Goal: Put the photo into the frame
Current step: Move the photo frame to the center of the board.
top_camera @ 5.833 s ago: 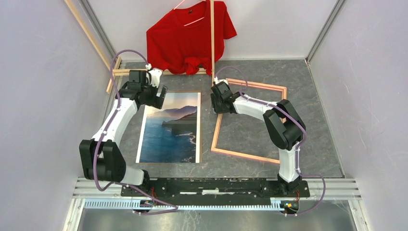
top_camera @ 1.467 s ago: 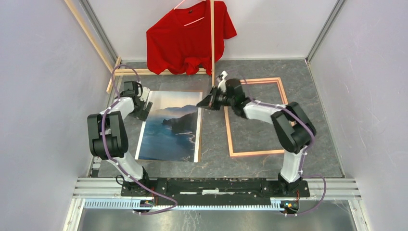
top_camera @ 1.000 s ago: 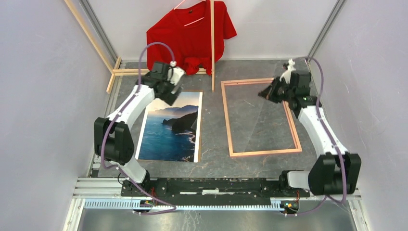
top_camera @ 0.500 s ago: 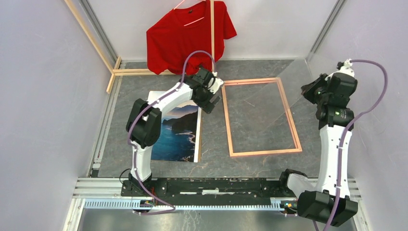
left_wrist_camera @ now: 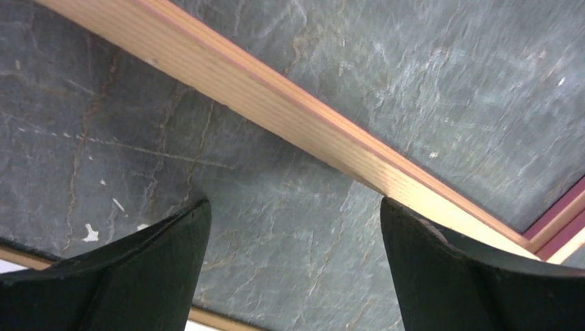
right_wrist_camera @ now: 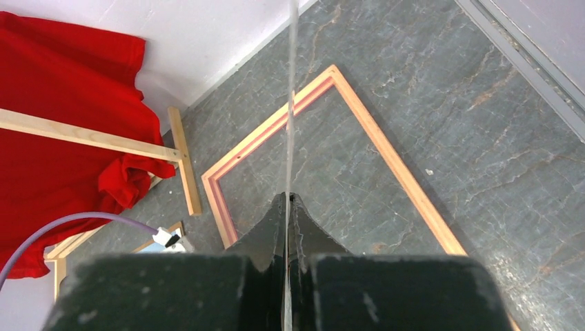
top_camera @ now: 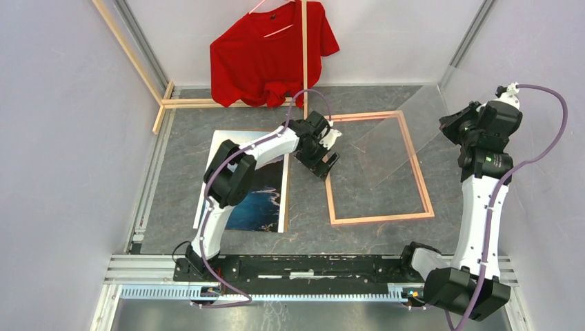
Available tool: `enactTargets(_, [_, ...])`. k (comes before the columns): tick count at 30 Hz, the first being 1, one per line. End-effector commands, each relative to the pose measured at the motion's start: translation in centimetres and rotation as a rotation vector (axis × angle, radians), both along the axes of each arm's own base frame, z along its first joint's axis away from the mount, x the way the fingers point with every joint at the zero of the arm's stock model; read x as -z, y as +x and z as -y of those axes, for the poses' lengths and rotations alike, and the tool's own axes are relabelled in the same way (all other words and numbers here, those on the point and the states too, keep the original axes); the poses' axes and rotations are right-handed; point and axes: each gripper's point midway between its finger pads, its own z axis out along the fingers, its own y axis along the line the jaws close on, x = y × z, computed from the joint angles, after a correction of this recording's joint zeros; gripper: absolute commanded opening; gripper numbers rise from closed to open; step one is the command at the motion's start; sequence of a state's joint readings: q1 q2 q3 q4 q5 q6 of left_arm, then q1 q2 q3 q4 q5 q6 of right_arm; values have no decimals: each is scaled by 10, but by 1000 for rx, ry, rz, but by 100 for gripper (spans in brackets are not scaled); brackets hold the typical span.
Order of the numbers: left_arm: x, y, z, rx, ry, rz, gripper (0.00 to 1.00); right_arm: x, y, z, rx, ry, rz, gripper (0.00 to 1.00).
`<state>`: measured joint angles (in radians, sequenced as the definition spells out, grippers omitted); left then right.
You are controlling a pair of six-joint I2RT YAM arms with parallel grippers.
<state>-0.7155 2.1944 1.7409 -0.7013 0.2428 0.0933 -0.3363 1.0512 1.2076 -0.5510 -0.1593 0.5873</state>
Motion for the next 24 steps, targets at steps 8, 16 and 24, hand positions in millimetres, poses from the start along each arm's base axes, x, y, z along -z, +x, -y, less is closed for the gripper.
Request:
enactTargets(8, [-27, -8, 43, 6, -142, -57, 97, -19, 16, -7, -52, 25, 113, 0])
enactTargets(16, [5, -8, 40, -54, -88, -114, 94, -18, 16, -13, -83, 33, 119, 0])
enactTargets(24, [36, -14, 4, -17, 75, -49, 77, -36, 18, -25, -146, 58, 159, 0])
